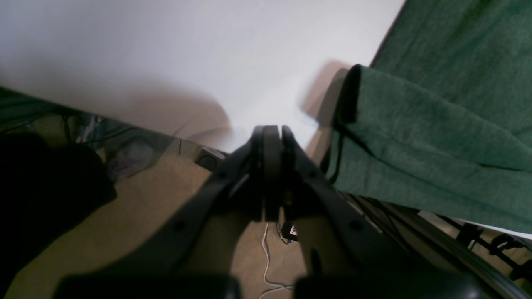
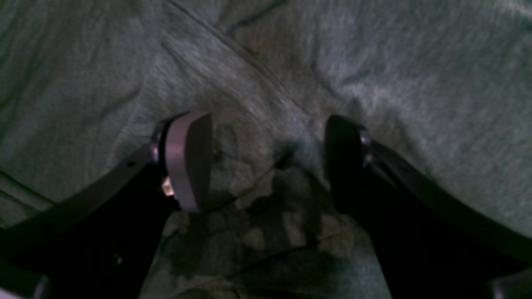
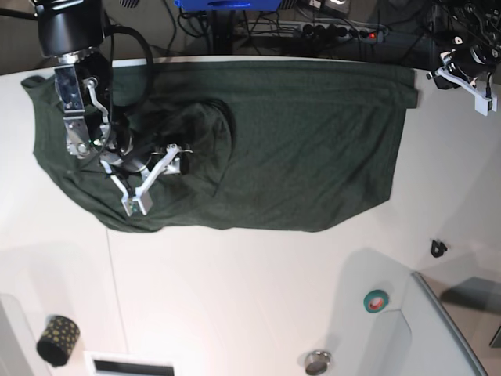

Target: Layout the t-shirt on the table in an organized manner, then fold the t-shirt properly

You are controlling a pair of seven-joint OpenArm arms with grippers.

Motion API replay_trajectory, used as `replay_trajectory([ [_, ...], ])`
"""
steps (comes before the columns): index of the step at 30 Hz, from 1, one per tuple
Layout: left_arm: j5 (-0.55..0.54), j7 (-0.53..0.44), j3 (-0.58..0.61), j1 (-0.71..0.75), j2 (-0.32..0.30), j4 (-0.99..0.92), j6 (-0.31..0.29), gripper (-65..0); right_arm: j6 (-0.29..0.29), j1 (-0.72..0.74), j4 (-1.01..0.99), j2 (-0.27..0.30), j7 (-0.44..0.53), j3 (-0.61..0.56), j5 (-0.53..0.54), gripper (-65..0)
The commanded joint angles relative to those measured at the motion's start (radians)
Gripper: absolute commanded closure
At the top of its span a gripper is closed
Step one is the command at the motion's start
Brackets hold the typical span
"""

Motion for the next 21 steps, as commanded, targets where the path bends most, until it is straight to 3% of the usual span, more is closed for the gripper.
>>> replay_trajectory([
  [1, -0.010, -0.011, -0.003, 0.003, -0.018, 0.020, -0.009, 0.0, 0.004, 0.014, 0.003, 0.002, 0.016, 0.002, 0.007, -39.6],
  [5, -0.010, -0.011, -0.005, 0.003, -0.018, 0.020, -0.009, 0.0, 0.004, 0.014, -0.006, 0.001, 0.018, 0.002, 0.007, -38.9],
  [9, -0.010, -0.011, -0.005, 0.003, -0.020, 0.020, -0.009, 0.0, 0.004, 0.014, -0.006, 0.001, 0.018, 0.002, 0.007, -31.4],
  [15, -0.010, -0.011, -0.006, 0.005, -0.020, 0.020, -0.009, 0.0, 0.004, 0.016, -0.008, 0.001, 0.018, 0.001, 0.007, -26.1],
  [19, -0.010, -0.011, -0.006, 0.005, -0.025, 0.020, -0.009, 0.0, 0.004, 0.028, -0.008, 0.001, 0.011, 0.001, 0.007, -7.1],
  [21, -0.010, -0.011, -0.006, 0.005, -0.026, 0.018, -0.009, 0.0, 0.004, 0.028, -0.008, 0.001, 0.011, 0.001, 0.007, -1.7],
])
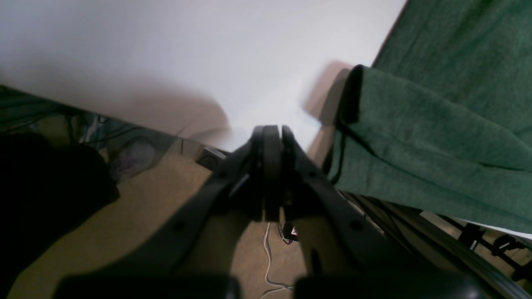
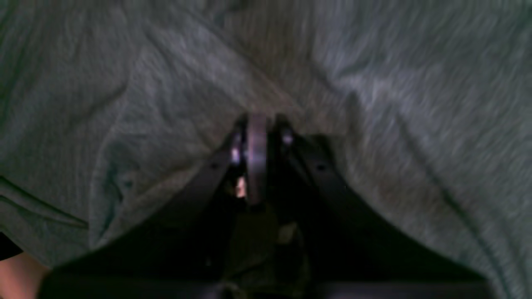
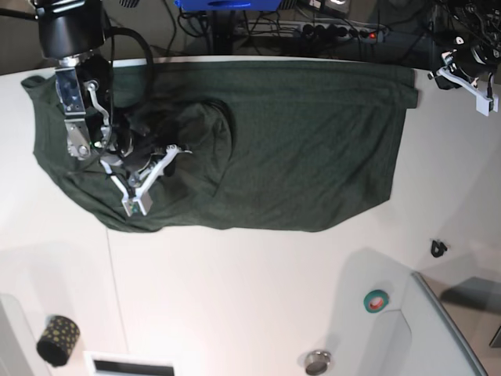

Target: Layout the t-shirt on the table in an organized manner, then fold the t-shirt properly

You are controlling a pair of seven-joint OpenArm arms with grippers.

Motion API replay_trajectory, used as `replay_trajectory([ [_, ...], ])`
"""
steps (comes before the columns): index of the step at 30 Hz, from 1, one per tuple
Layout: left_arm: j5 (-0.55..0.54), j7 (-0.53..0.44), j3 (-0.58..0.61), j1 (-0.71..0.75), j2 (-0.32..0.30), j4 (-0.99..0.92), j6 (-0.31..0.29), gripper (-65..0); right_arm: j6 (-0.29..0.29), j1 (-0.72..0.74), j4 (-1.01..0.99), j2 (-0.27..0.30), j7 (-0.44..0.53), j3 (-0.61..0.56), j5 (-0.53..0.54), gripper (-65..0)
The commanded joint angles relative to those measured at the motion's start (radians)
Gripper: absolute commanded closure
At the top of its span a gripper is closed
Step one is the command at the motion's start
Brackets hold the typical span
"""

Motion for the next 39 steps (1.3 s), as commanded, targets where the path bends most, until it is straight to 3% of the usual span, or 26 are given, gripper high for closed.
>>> replay_trajectory([
  [1, -0.010, -0.012, -0.006, 0.006, -0.020, 0.017, -0.009, 0.0, 0.004, 0.013, 0.014, 0.003, 0.013, 0.001, 0.009, -1.5],
  [12, -0.013, -0.012, -0.009, 0.026, -0.035, 0.015, -0.009, 0.0, 0.002, 0.013, 0.019, -0.025, 0.013, 0.001, 0.009, -2.7],
  [14, -0.013, -0.012, -0.046, 0.026, -0.040, 0.015, -0.009, 0.0, -0.021, 0.013, 0.019, -0.028, 0.015, 0.001, 0.009, -8.0],
  [18, -0.013, -0.012, -0.109, 0.026, -0.049, 0.009, -0.009, 0.0, -0.030, 0.013, 0.019, -0.034, 0.019, 0.001, 0.007, -24.5],
  [20, -0.012, -0.012, -0.114, 0.026, -0.058, 0.008, -0.009, 0.0, -0.030, 0.013, 0.019, -0.034, 0.021, -0.001, 0.007, -28.1],
  [31, -0.012, -0.012, -0.109, 0.026, -0.056, 0.008, -0.009, 0.0, -0.030, 0.048, -0.049, -0.034, 0.022, -0.001, 0.007, -27.2],
  [36, -0.012, -0.012, -0.111, 0.024, -0.056, 0.008, -0.009, 0.0, -0.027, 0.050, -0.039, -0.036, 0.022, -0.001, 0.007, -3.3],
  [39, -0.010, -0.012, -0.111, 0.023, -0.056, 0.008, -0.009, 0.0, -0.027, 0.050, -0.039, -0.036, 0.022, -0.001, 0.007, -1.5],
])
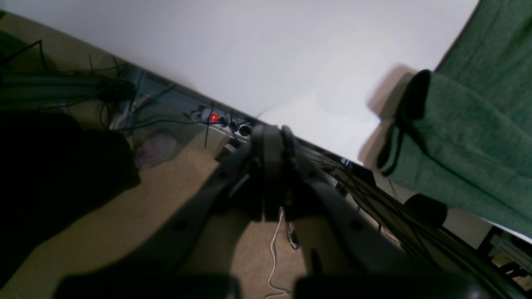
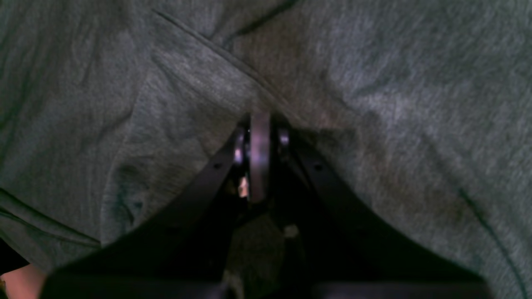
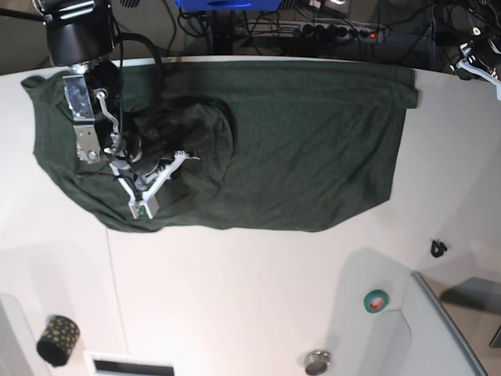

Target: Layout the t-shirt on the table in an organized manner, then fold the t-shirt properly

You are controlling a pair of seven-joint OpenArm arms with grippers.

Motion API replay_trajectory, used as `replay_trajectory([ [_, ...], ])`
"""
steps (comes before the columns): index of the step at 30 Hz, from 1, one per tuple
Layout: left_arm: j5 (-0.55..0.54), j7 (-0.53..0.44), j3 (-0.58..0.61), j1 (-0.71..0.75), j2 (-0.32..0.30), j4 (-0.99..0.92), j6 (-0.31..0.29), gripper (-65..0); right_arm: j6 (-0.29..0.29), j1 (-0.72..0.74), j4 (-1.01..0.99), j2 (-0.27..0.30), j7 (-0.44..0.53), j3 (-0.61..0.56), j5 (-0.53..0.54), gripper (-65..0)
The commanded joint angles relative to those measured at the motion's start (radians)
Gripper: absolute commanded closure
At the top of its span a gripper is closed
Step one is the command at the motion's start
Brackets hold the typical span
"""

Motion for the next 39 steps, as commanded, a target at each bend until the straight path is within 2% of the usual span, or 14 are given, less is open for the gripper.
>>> replay_trajectory([
  [1, -0.010, -0.012, -0.006, -0.001, -0.019, 0.015, -0.009, 0.0, 0.008, 0.016, 0.021, 0.001, 0.014, 0.001, 0.009, -1.4],
  [5, -0.010, -0.012, -0.006, -0.002, -0.019, 0.015, -0.009, 0.0, 0.011, 0.015, 0.032, -0.001, 0.014, 0.001, 0.010, -0.9],
  [12, -0.010, -0.012, -0.006, -0.004, -0.021, 0.015, -0.009, 0.0, 0.011, -0.030, 0.194, -0.003, 0.003, -0.011, 0.012, -0.9],
  [14, -0.010, -0.012, -0.006, -0.004, -0.021, 0.015, -0.009, 0.0, 0.002, -0.031, 0.193, -0.003, 0.003, -0.041, 0.010, -1.5],
  [16, -0.010, -0.012, -0.006, -0.004, -0.021, 0.015, -0.009, 0.0, -0.032, -0.025, 0.173, -0.003, 0.005, -0.050, 0.010, -2.9],
  [19, -0.010, -0.012, -0.006, -0.004, -0.021, 0.015, -0.009, 0.0, -0.093, -0.022, 0.134, -0.003, 0.009, -0.053, 0.010, -13.4],
  [21, -0.010, -0.012, -0.006, -0.004, -0.021, 0.015, -0.009, 0.0, -0.101, -0.022, 0.124, -0.001, 0.011, -0.053, 0.010, -23.4],
  [23, -0.010, -0.012, -0.006, -0.002, -0.021, 0.015, -0.009, 0.0, -0.101, -0.023, 0.122, 0.001, 0.011, -0.053, 0.010, -29.4],
  [39, -0.010, -0.012, -0.006, 0.001, -0.021, 0.015, -0.009, 0.0, -0.107, -0.027, 0.047, 0.007, 0.037, -0.053, 0.009, -27.9],
])
